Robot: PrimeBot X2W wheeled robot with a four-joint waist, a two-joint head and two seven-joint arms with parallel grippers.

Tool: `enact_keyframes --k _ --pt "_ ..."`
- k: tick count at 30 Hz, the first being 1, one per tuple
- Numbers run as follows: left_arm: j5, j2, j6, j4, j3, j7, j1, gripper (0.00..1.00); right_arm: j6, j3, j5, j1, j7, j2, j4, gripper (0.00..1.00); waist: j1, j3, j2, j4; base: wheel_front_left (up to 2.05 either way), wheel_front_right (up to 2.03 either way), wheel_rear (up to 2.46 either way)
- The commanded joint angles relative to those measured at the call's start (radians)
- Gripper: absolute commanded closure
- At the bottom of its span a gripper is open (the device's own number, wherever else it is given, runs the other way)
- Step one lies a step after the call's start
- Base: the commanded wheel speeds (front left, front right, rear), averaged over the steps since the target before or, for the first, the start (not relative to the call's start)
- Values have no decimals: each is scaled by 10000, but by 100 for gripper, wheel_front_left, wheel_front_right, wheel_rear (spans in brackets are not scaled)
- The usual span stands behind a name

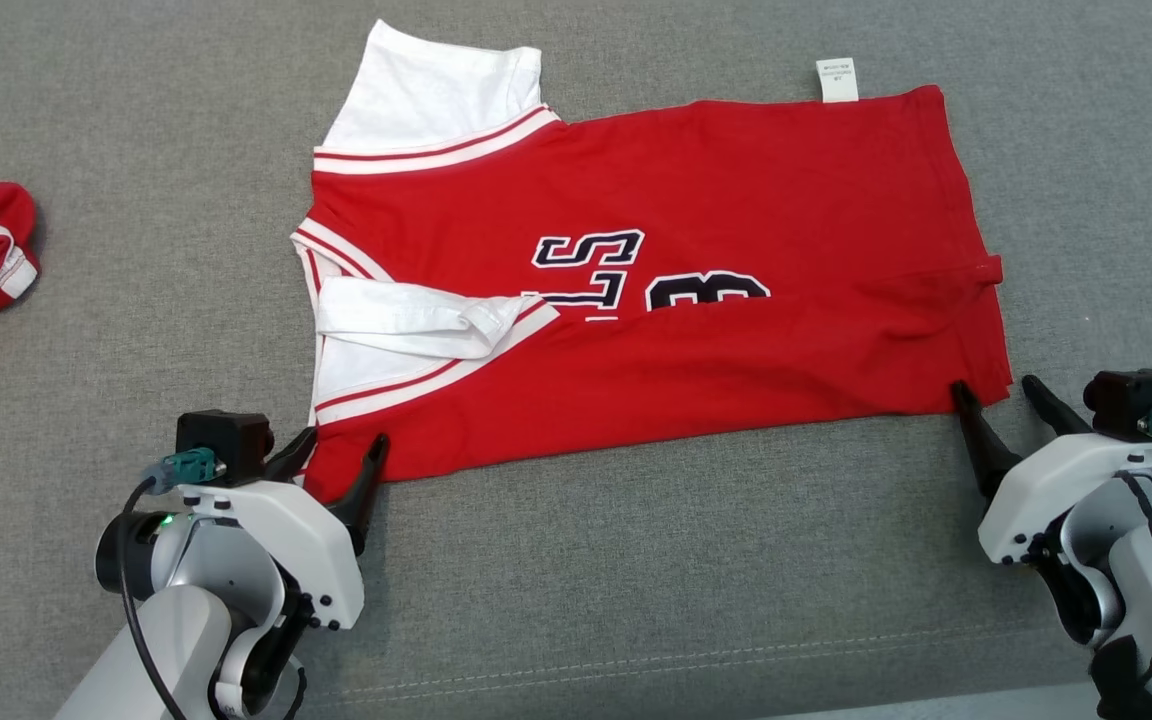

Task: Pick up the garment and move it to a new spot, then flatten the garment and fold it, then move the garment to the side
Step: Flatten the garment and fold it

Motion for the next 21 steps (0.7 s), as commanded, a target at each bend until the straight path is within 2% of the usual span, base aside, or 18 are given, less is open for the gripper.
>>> enact_keyframes --k 1,5,6,7,8,9,14,21 --pt "-154 282 -55 -83 296 147 -357 0 14 260 162 -148 121 -207 -46 0 0 30 -1 8 0 0 0" --pt "-389 315 -88 -64 310 480 -311 0 14 708 584 -382 266 -315 252 0 0 97 -1 22 0 0 0" --pt "-402 347 -102 -70 287 562 -312 23 14 825 700 -427 290 -350 287 0 0 110 -1 26 0 0 0" --pt "-480 352 -170 -78 251 688 -298 74 14 940 844 -463 341 -374 325 35 0 121 -1 33 0 0 0" --pt "-551 344 -217 -109 251 742 -298 100 14 1059 970 -493 419 -411 367 63 0 130 -1 45 0 0 0" --pt "-543 372 -236 -131 220 792 -317 100 14 1135 1080 -526 405 -458 377 98 0 143 -1 54 0 0 0" --pt "-583 406 -232 -248 211 837 -345 100 14 1473 1697 -530 437 -605 304 100 0 135 -1 73 0 0 0" --pt "-676 689 117 -727 464 712 306 100 14 1737 2510 262 438 -1017 -699 100 0 -89 -1 252 0 0 0"
